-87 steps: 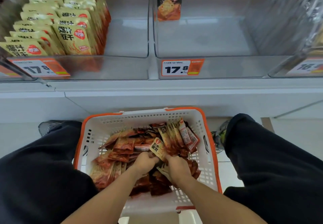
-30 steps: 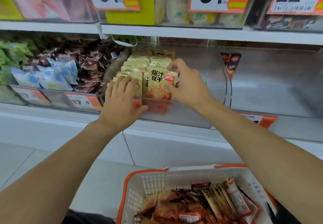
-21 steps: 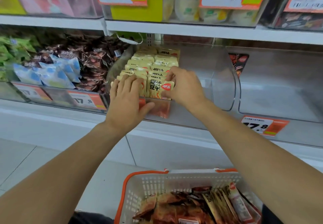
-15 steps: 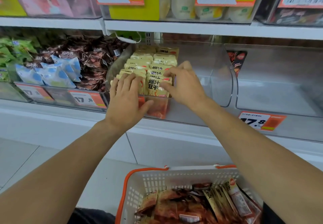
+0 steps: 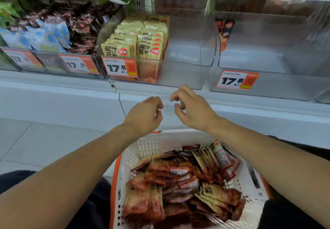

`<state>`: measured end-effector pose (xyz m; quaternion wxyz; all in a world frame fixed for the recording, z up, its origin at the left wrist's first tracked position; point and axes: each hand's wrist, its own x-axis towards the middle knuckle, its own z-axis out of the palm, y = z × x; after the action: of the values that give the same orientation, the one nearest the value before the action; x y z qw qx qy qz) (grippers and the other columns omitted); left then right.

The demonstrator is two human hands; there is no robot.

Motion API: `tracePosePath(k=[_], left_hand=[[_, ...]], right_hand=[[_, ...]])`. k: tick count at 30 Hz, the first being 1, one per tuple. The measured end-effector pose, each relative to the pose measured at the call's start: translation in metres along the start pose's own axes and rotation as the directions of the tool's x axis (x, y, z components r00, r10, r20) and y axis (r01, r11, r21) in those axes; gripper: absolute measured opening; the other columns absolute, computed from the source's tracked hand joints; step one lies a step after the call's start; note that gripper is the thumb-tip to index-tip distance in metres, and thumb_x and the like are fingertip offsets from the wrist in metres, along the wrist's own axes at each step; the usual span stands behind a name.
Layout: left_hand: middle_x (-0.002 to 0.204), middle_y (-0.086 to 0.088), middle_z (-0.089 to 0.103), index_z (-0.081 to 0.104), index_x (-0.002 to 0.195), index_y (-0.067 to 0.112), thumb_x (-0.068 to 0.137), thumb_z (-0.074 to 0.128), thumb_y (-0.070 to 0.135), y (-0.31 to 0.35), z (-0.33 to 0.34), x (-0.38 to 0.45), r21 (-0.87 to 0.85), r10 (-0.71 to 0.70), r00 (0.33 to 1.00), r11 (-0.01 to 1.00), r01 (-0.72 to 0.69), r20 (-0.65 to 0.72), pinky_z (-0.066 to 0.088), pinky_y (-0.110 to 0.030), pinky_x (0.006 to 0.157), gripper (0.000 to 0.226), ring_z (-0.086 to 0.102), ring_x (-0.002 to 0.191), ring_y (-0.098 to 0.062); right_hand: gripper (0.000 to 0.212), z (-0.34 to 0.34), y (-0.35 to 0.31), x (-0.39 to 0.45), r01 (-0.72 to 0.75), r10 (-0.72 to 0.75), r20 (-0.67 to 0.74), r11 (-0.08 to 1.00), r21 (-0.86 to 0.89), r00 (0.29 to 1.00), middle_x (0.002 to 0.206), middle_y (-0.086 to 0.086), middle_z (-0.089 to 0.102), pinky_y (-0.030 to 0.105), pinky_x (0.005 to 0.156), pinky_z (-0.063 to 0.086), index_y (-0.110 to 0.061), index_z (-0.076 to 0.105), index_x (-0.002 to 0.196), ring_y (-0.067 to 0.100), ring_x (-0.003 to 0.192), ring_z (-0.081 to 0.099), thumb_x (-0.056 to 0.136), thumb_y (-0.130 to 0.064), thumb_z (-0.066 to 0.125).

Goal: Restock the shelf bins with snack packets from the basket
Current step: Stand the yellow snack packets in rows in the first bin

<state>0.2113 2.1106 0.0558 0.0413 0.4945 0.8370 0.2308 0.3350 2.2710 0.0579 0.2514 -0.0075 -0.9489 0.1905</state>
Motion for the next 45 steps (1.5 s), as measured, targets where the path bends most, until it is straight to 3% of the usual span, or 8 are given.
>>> tracePosePath(k=[5, 8, 13, 18, 27, 36, 39, 45], left_hand=[[0.1, -0.011, 0.066, 0.061, 0.096, 0.01, 0.093, 0.053, 0.02, 0.003, 0.065, -0.057, 0.147, -0.16, 0.82, 0.985, 0.094, 0.549, 0.046, -0.035, 0.078, 0.013, 0.061, 0.099, -0.033], [0.086, -0.011, 0.059, 0.055, 0.084, 0.01, 0.091, 0.057, 0.022, 0.006, 0.099, -0.092, 0.149, -0.207, 0.703, 0.978, 0.144, 0.681, 0.045, -0.036, 0.072, 0.013, 0.061, 0.095, -0.037], [0.129, -0.016, 0.051, 0.048, 0.124, 0.008, 0.095, 0.059, 0.033, 0.009, 0.134, -0.114, 0.188, -0.248, 0.627, 0.969, 0.162, 0.739, 0.044, -0.035, 0.083, 0.04, 0.054, 0.108, -0.03], [0.137, -0.015, 0.039, 0.049, 0.13, 0.013, 0.09, 0.065, 0.037, 0.003, 0.143, -0.124, 0.205, -0.301, 0.738, 0.953, 0.221, 0.604, 0.044, -0.049, 0.101, 0.049, 0.047, 0.122, -0.036], [0.134, -0.008, 0.052, 0.047, 0.14, 0.015, 0.088, 0.065, 0.03, 0.0, 0.146, -0.129, 0.077, -0.206, 0.843, 0.978, 0.194, 0.498, 0.041, -0.046, 0.105, 0.057, 0.047, 0.125, -0.03], [0.086, -0.002, 0.07, 0.066, 0.089, 0.019, 0.089, 0.073, 0.028, 0.002, 0.084, -0.064, -0.257, -0.244, 0.847, 0.881, 0.397, 0.472, 0.055, -0.026, 0.071, 0.012, 0.066, 0.078, -0.018], [0.07, -0.001, 0.063, 0.061, 0.074, 0.017, 0.091, 0.072, 0.023, 0.006, 0.043, -0.036, -0.293, -0.26, 0.887, 0.876, 0.383, 0.381, 0.043, -0.015, 0.056, 0.021, 0.055, 0.061, -0.011], [0.083, -0.006, 0.076, 0.064, 0.09, 0.004, 0.095, 0.066, 0.021, 0.006, -0.032, -0.009, -0.398, -0.171, 0.912, 0.858, 0.324, 0.374, 0.057, -0.041, 0.077, 0.017, 0.071, 0.081, -0.027]], right_hand=[[0.019, 0.034, 0.013, -0.096, -0.352, 0.353, 0.285, 0.934, -0.056, 0.891, 0.104, 0.001, 0.057, 0.035, 0.068, 0.046, -0.017, 0.057, 0.11, 0.007, 0.071, 0.045, 0.091, -0.013, 0.054], [0.022, 0.054, 0.014, -0.145, -0.529, 0.479, 0.549, 0.845, -0.079, 0.685, 0.093, -0.004, 0.059, 0.03, 0.073, 0.043, -0.016, 0.059, 0.108, 0.015, 0.082, 0.055, 0.087, -0.021, 0.065], [0.061, 0.076, 0.001, -0.193, -0.542, 0.439, 0.78, 0.826, -0.154, 0.446, 0.104, -0.007, 0.056, 0.029, 0.077, 0.047, -0.017, 0.053, 0.123, 0.015, 0.092, 0.055, 0.076, -0.043, 0.082], [0.072, 0.098, -0.016, -0.195, -0.606, 0.467, 0.744, 0.789, -0.106, 0.477, 0.13, 0.002, 0.056, 0.036, 0.09, 0.052, -0.022, 0.047, 0.14, 0.021, 0.103, 0.061, 0.081, -0.05, 0.077], [0.014, 0.108, -0.022, -0.173, -0.67, 0.58, 0.596, 0.737, -0.092, 0.556, 0.114, 0.004, 0.069, 0.036, 0.091, 0.05, -0.018, 0.069, 0.107, 0.023, 0.108, 0.062, 0.096, -0.019, 0.061], [0.021, 0.038, -0.006, -0.058, -0.554, 0.448, 0.713, 0.826, -0.099, 0.54, 0.076, 0.001, 0.065, 0.027, 0.066, 0.042, -0.008, 0.069, 0.091, 0.009, 0.063, 0.057, 0.101, -0.017, 0.053], [0.018, 0.009, -0.001, -0.02, -0.613, 0.414, 0.769, 0.789, -0.037, 0.487, 0.095, 0.012, 0.072, 0.028, 0.061, 0.053, -0.007, 0.063, 0.104, 0.009, 0.071, 0.072, 0.104, -0.019, 0.05], [0.027, -0.049, -0.006, 0.018, -0.719, 0.277, 0.793, 0.641, 0.268, 0.543, 0.103, 0.008, 0.073, 0.035, 0.079, 0.059, -0.009, 0.059, 0.112, 0.018, 0.087, 0.073, 0.093, -0.023, 0.07]])
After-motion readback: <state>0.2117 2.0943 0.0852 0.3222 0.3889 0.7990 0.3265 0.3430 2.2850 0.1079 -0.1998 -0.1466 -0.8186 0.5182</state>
